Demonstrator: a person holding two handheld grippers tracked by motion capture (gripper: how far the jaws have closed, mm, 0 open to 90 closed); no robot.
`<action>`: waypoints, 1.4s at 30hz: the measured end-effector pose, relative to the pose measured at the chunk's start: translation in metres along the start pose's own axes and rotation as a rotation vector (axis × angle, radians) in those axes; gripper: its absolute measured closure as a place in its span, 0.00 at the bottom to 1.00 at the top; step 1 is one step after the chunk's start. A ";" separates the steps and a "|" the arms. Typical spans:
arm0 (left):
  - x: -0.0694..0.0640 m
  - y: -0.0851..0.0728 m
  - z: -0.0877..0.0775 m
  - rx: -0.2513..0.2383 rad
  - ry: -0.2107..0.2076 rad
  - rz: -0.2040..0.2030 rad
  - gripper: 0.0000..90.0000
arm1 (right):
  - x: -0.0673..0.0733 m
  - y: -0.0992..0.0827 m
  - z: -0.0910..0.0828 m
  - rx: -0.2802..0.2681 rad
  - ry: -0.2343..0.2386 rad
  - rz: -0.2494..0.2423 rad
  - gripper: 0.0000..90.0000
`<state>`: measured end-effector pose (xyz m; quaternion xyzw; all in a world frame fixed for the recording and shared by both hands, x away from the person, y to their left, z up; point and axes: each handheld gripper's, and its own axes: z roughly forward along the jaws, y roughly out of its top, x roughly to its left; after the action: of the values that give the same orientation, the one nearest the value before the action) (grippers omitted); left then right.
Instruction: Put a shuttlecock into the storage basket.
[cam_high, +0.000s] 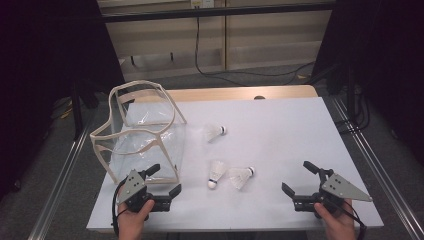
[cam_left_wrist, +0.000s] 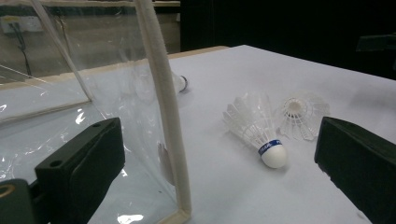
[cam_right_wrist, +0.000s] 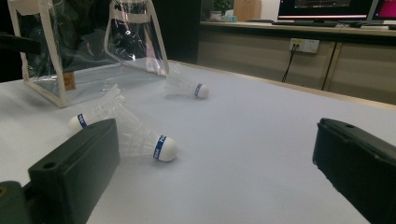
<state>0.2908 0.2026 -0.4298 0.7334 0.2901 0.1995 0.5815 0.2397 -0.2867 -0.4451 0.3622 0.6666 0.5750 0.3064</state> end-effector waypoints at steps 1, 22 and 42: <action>-0.002 0.000 0.001 0.000 -0.007 -0.007 0.02 | 0.000 0.000 0.000 0.004 0.001 0.001 0.00; -0.017 0.006 0.021 0.041 -0.069 0.010 0.02 | -0.001 -0.001 -0.002 -0.002 0.009 0.004 0.00; -0.028 0.008 0.041 0.112 -0.102 0.010 0.02 | 0.000 -0.001 -0.002 -0.002 0.012 0.003 0.01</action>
<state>0.2975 0.1528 -0.4311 0.7754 0.2672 0.1481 0.5527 0.2384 -0.2880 -0.4454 0.3597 0.6672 0.5782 0.3019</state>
